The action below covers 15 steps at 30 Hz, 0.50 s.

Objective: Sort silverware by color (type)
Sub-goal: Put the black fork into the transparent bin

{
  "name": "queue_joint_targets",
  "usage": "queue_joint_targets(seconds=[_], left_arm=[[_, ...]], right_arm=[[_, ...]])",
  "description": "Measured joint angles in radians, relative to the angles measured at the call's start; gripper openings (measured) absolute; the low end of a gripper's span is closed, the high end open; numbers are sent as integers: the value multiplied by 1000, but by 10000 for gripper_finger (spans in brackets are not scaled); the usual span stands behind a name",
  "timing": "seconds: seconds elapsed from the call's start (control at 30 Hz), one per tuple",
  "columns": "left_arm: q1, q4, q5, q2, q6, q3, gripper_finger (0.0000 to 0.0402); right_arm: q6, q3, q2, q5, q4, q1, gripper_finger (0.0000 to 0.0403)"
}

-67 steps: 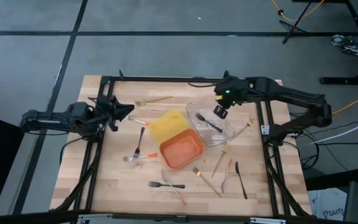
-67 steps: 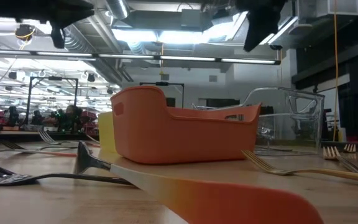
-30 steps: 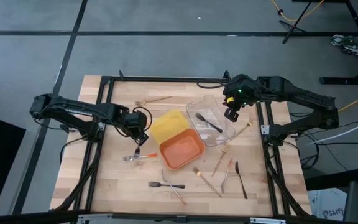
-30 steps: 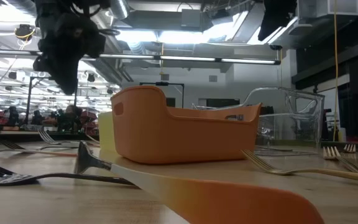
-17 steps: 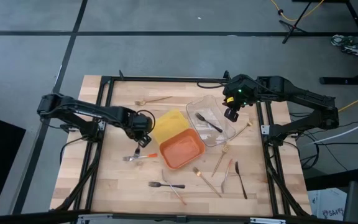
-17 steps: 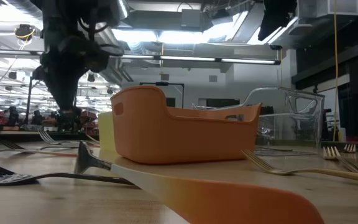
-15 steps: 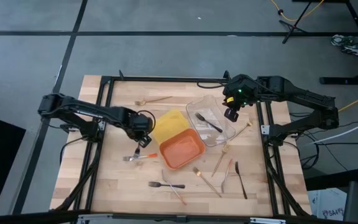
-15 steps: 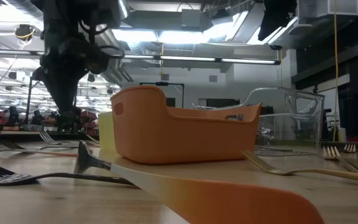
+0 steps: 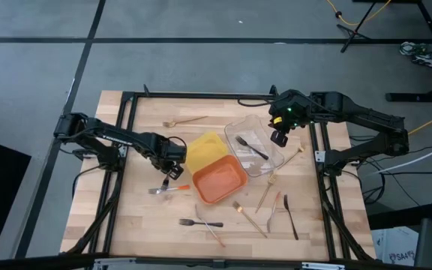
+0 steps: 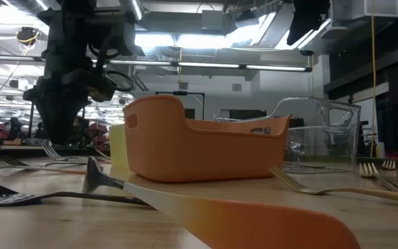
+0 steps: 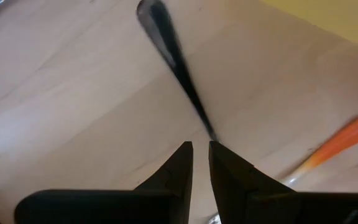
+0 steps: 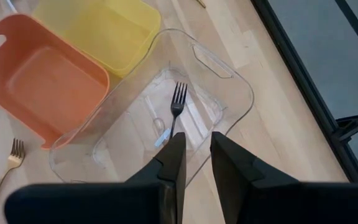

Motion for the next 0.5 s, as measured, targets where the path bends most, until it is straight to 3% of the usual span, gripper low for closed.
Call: queue_joint_targets(seconds=[0.37, 0.5], left_arm=[[0, 32, 8, -1, 0, 0, 47], [0, 32, 8, -1, -1, 0, 72]], right_arm=[[0, 0, 0, 0, 0, 0, 67], [0, 0, 0, 0, 0, 0, 67]])
